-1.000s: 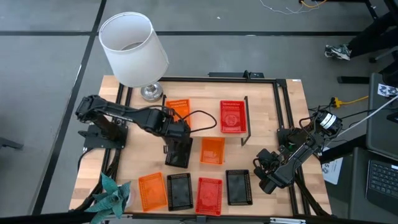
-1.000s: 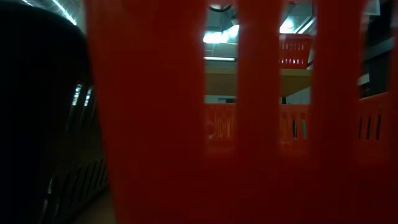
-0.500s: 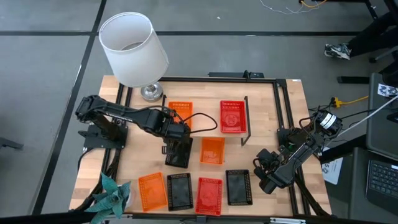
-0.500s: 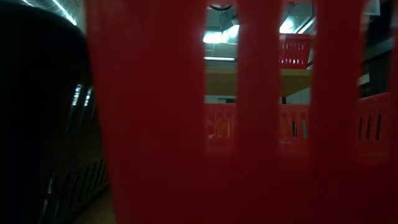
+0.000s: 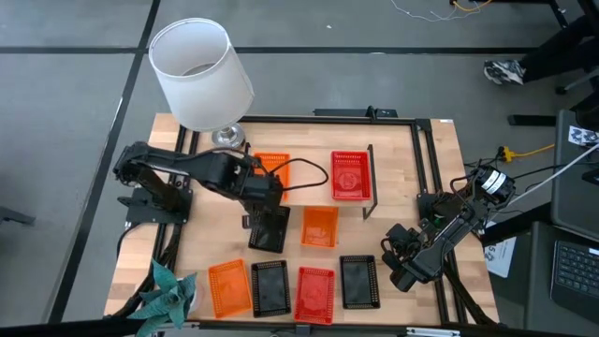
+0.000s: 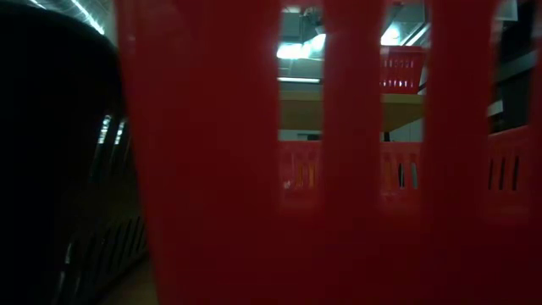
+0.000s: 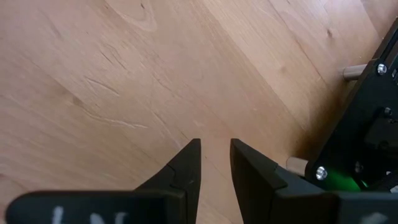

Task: Stack baskets on shelf by color
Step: Stack the bottom orange bin on top of the orange bin on the shelf

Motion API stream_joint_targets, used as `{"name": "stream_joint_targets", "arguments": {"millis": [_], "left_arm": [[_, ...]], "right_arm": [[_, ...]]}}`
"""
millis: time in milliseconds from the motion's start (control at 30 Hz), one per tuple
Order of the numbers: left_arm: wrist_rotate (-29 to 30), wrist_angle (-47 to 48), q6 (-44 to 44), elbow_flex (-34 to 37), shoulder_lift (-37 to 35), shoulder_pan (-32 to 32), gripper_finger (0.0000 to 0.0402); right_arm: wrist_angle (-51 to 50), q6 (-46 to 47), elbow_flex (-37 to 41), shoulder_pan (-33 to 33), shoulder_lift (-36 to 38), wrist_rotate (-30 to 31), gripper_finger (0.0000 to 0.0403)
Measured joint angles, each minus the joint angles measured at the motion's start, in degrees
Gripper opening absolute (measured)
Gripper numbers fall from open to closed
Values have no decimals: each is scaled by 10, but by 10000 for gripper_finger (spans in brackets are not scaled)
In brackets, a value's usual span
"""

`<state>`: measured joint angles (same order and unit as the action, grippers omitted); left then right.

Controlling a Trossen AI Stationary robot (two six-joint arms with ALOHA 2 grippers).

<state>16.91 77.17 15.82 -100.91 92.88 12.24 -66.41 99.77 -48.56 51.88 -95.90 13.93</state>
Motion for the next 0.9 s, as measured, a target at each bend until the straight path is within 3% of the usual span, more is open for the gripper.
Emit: {"name": "stream_joint_targets", "arguments": {"millis": [67,233,367,467,633,900], "left_arm": [[-28,6,50,-26,0,11,100],[-174,-28,219,-49,0,76,100],[-193,-126,304,-20,0,163,100],[-167,-211,350,3,1,232,100],[-53,-315,467,45,5,335,100],[-8,-328,577,56,86,408,100]], "right_arm": [[0,0,0,0,0,0,86],[2,0,0,0,0,0,86],[3,0,0,0,0,0,86],[5,0,0,0,0,0,86],[10,0,0,0,0,0,86],[11,0,0,0,0,0,86]]}}
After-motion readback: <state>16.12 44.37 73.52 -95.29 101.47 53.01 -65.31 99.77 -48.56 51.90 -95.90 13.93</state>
